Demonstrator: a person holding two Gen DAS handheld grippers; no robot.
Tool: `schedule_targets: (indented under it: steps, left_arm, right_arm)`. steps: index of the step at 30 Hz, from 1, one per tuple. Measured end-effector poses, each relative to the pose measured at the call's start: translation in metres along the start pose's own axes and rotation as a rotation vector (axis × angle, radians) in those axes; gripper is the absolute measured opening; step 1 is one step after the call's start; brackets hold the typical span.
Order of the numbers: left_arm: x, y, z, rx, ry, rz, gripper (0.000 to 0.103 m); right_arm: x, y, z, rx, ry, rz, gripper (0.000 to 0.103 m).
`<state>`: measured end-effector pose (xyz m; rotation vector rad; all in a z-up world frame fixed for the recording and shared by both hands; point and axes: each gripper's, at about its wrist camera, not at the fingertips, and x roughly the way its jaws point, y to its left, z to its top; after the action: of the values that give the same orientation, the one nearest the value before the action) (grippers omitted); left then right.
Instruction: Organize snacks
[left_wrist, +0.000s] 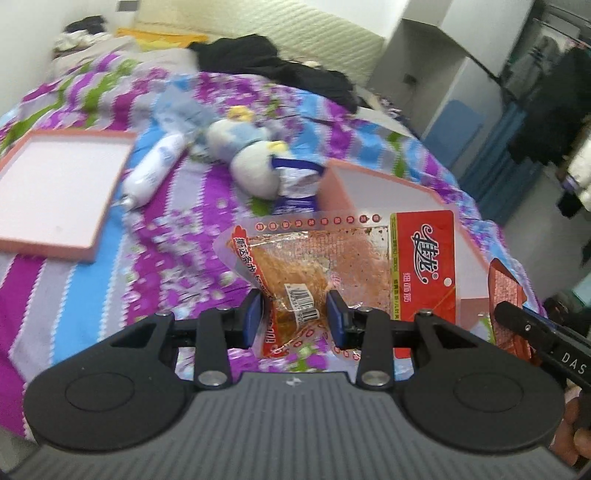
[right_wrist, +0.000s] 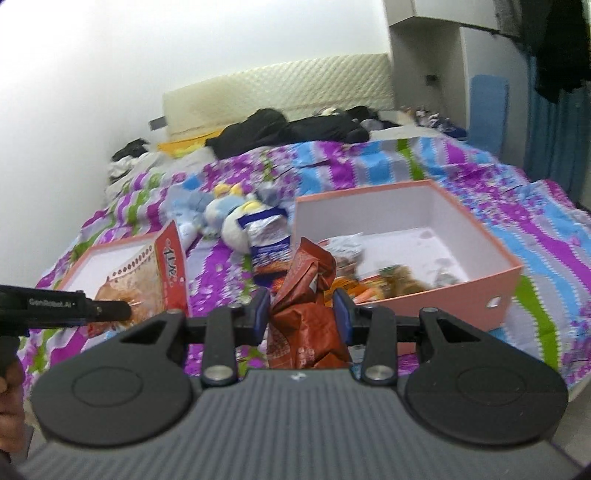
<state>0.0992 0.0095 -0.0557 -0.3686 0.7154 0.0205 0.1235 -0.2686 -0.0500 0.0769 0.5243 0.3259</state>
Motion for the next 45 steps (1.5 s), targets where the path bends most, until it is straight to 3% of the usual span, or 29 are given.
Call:
schedule_targets:
  steps: [10, 26, 36, 40, 45]
  left_arm:
    - [0.039, -0.065, 0.024, 0.092, 0.02, -0.119, 0.043]
    - [0.163, -0.121, 0.082, 0.172, 0.088, -0.134, 0.043]
    - [0.26, -0.129, 0.091, 0.188, 0.185, -0.112, 0.043]
    - [0.274, -0.124, 0.088, 0.192, 0.208, -0.11, 0.044]
    - [0.265, -0.117, 0.09, 0.195, 0.196, -0.112, 0.056]
  right_arm:
    - [0.005, -0.036, 0.019, 0.005, -0.037, -0.064, 0.04]
    - [0.104, -0.099, 0.048, 0.033, 0.032, -0.078, 0.04]
    - [0.181, -0.126, 0.036, 0.054, 0.123, -0.083, 0.04]
    - [0.198, -0.132, 0.032, 0.077, 0.154, -0.081, 0.04]
    - [0.195, -0.127, 0.036, 0.082, 0.158, -0.091, 0.042]
